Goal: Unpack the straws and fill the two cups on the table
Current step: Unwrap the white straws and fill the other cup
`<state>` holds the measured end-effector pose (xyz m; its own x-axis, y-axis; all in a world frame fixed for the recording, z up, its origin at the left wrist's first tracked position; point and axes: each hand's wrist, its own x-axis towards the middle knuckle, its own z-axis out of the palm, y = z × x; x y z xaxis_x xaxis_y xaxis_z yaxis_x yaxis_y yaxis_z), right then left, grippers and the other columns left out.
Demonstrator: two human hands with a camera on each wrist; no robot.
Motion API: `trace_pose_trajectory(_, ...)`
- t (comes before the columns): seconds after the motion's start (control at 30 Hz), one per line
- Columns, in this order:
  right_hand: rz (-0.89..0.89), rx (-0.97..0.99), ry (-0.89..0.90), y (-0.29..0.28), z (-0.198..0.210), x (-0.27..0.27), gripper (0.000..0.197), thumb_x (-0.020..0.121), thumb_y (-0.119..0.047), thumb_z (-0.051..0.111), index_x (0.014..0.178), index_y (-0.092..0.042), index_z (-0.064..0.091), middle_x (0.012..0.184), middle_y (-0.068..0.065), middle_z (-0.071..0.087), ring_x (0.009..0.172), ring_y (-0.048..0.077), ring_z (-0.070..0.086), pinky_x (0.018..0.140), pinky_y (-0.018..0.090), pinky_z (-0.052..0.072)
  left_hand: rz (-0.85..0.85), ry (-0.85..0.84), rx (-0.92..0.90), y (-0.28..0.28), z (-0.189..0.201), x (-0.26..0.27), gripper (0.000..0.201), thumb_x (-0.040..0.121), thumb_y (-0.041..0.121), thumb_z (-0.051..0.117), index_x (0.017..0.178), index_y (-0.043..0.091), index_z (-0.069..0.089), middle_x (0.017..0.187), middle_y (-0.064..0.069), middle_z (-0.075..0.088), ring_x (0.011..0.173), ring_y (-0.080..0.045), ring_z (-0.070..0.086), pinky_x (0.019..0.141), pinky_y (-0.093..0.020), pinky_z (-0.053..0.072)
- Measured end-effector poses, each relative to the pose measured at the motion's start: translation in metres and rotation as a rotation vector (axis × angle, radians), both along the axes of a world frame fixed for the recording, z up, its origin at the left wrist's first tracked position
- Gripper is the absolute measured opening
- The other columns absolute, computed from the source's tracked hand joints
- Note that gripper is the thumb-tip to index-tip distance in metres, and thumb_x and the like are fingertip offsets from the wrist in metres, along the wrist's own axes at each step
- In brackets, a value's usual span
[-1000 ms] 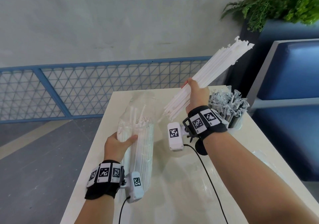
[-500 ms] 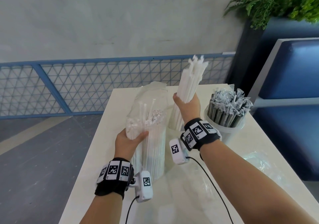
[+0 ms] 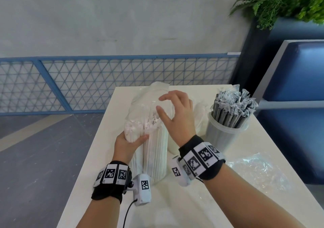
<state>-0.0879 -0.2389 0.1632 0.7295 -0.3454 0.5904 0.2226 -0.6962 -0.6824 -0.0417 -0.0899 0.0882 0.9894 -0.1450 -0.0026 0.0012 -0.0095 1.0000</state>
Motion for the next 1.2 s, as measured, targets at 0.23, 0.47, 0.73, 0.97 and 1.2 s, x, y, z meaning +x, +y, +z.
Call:
trace_pose_trajectory(0.23, 0.152, 0.223, 0.391, 0.012, -0.019, -0.009, 0.037, 0.088, -0.025, 0.058, 0.124, -0.018, 0.051, 0.129, 0.005, 0.046, 0.103, 0.012, 0.051, 0.086, 0.015, 0.037, -0.226, 0.001, 0.039, 0.014, 0.001, -0.006, 0.086, 0.04, 0.029, 0.086, 0.119, 0.023, 0.052, 0.117, 0.001, 0.064, 0.114, -0.014, 0.058, 0.096, -0.036, 0.047)
trace_pose_trajectory(0.47, 0.27, 0.488, 0.305, 0.018, -0.019, -0.014, 0.017, 0.088, -0.007, 0.056, 0.097, -0.018, 0.066, 0.107, 0.001, 0.064, 0.091, 0.015, 0.062, 0.081, 0.024, 0.05, -0.153, -0.02, 0.001, 0.021, 0.007, -0.01, 0.092, 0.048, 0.005, 0.09, 0.127, 0.019, 0.045, 0.121, 0.0, 0.061, 0.114, -0.011, 0.058, 0.098, -0.033, 0.048)
trace_pose_trajectory(0.73, 0.051, -0.177, 0.245, 0.009, -0.003, -0.015, 0.014, 0.077, -0.017, 0.072, 0.078, -0.007, 0.064, 0.114, 0.007, 0.05, 0.081, 0.011, 0.051, 0.072, 0.008, 0.034, -0.063, -0.024, -0.029, 0.017, 0.008, -0.013, 0.085, 0.051, 0.01, 0.09, 0.125, 0.017, 0.049, 0.118, -0.001, 0.064, 0.111, -0.011, 0.059, 0.095, -0.03, 0.048)
trace_pose_trajectory(0.97, 0.056, -0.545, 0.402, 0.019, 0.011, -0.022, 0.042, 0.08, -0.038, 0.065, 0.114, -0.014, 0.058, 0.118, 0.003, 0.055, 0.109, 0.024, 0.051, 0.095, 0.036, 0.036, -0.056, -0.06, 0.002, 0.011, 0.007, -0.011, 0.069, 0.059, 0.003, 0.084, 0.117, 0.022, 0.053, 0.108, 0.01, 0.065, 0.103, -0.003, 0.061, 0.085, -0.019, 0.05)
trace_pose_trajectory(1.2, 0.176, -0.371, 0.679, 0.007, 0.007, -0.014, 0.058, 0.082, -0.036, 0.063, 0.13, -0.011, 0.044, 0.125, 0.006, 0.051, 0.109, 0.022, 0.053, 0.087, 0.023, 0.039, -0.094, -0.091, 0.019, 0.009, 0.007, -0.011, 0.061, 0.051, 0.024, 0.09, 0.098, 0.04, 0.055, 0.102, 0.012, 0.067, 0.098, -0.002, 0.063, 0.079, -0.02, 0.052)
